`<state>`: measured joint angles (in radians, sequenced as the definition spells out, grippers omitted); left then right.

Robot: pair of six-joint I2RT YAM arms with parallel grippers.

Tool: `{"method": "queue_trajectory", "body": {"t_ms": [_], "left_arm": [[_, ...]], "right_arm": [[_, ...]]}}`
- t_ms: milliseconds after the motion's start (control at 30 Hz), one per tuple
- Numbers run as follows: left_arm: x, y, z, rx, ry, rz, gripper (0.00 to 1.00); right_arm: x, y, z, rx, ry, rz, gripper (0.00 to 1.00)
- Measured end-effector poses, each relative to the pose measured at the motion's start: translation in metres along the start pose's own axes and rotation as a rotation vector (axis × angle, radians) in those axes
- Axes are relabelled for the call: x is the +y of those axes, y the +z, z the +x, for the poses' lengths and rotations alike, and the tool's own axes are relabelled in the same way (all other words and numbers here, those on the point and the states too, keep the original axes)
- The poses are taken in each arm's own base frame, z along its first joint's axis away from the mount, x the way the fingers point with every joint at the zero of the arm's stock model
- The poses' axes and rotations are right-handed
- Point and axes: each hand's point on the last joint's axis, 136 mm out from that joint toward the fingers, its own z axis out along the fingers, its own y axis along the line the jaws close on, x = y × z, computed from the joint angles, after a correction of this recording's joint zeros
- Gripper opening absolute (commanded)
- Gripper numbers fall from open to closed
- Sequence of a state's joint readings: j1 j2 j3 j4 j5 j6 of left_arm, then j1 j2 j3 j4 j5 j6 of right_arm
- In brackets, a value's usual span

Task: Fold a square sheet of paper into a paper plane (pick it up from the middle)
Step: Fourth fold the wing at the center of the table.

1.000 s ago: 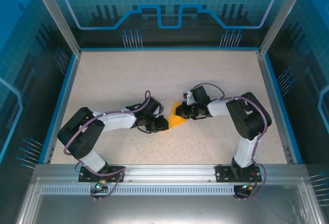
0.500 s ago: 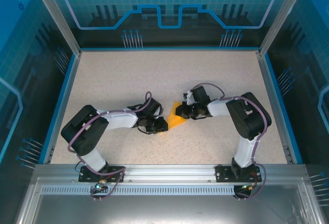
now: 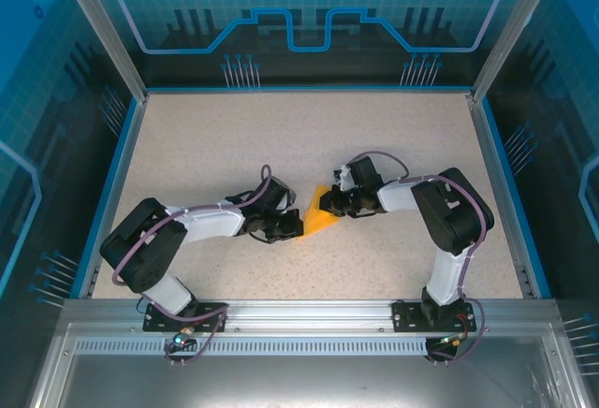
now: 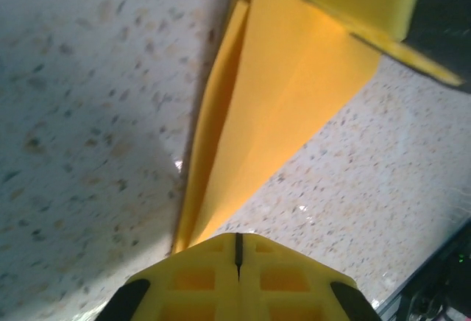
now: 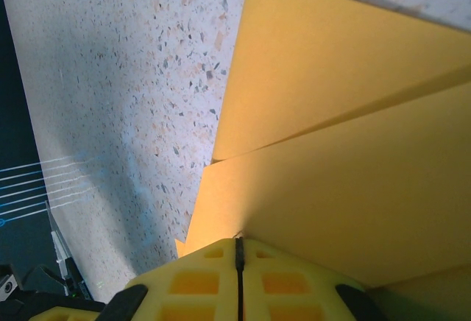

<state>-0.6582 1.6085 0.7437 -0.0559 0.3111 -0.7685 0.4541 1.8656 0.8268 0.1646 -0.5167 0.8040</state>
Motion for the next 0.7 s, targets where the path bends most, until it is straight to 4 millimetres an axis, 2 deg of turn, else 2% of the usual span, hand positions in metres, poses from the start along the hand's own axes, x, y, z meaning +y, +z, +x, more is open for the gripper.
{"method": "queue_trajectory", "body": {"t_ms": [100, 233, 567, 700], "left_arm": [[-0.001, 0.006, -0.006, -0.006, 0.000, -0.005, 0.00], [0.011, 0.016, -0.005, 0.003, -0.015, -0.044, 0.00], [0.013, 0.016, -0.006, -0.001, -0.008, -0.051, 0.00], [0.013, 0.016, -0.006, -0.004, -0.007, -0.048, 0.00]], "right_arm": [[0.000, 0.000, 0.000, 0.000, 0.001, 0.000, 0.07], [0.000, 0.000, 0.000, 0.000, 0.001, -0.001, 0.07], [0.004, -0.001, 0.000, 0.002, -0.032, -0.012, 0.08], [0.010, -0.001, 0.006, 0.007, -0.079, -0.003, 0.08]]}}
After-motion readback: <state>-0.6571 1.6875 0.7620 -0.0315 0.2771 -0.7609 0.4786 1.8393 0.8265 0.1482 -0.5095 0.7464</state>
